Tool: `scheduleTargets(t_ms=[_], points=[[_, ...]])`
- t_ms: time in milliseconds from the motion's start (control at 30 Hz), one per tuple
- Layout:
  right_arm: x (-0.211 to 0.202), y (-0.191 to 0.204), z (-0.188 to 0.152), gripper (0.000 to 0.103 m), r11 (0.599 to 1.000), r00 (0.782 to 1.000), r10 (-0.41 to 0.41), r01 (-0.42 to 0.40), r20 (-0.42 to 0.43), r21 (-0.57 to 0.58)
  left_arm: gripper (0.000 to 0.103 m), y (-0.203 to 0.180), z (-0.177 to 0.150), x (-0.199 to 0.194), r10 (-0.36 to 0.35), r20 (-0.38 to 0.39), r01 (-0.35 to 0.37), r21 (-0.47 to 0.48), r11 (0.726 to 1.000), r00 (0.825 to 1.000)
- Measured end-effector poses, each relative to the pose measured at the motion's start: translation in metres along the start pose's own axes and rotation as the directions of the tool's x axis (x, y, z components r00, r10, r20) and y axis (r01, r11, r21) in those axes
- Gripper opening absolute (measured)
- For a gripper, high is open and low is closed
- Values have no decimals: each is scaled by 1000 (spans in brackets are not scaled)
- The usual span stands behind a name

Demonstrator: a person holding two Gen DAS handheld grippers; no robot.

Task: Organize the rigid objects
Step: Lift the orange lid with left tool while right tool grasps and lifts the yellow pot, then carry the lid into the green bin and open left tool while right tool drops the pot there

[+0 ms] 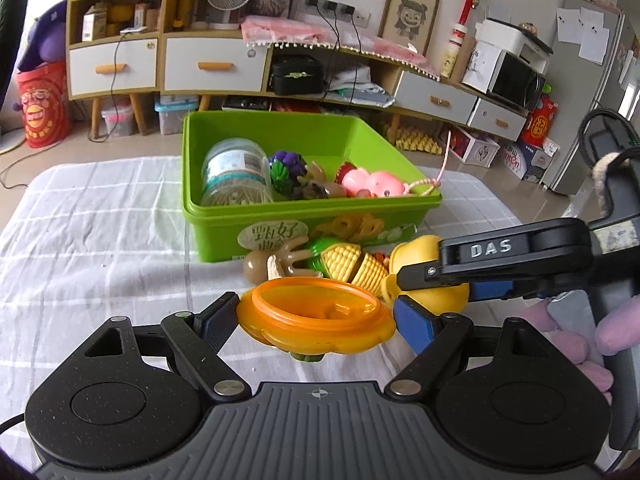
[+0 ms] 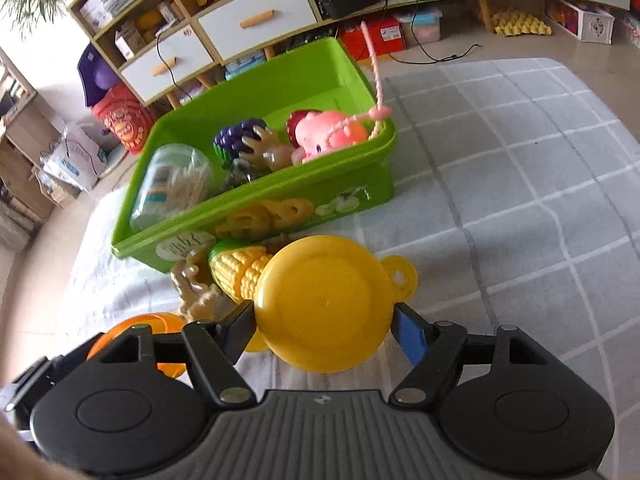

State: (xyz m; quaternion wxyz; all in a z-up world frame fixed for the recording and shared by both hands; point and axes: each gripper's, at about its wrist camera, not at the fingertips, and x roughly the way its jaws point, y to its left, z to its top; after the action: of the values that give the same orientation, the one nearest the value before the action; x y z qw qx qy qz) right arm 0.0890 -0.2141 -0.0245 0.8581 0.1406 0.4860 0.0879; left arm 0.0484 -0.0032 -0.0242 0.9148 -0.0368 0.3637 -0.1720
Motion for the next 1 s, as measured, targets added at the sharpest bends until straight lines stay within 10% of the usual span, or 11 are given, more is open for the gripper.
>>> scheduleTargets(t_ms=[567,1000], points=[[-62,15,50,70,991,981,94,-108,167,76,85,18,64,-8,15,123,-5,-80,997,992],[14,34,125,70,997,968,66,-76,241,31,85,44,124,85,101,130,-92,-69,993,986]])
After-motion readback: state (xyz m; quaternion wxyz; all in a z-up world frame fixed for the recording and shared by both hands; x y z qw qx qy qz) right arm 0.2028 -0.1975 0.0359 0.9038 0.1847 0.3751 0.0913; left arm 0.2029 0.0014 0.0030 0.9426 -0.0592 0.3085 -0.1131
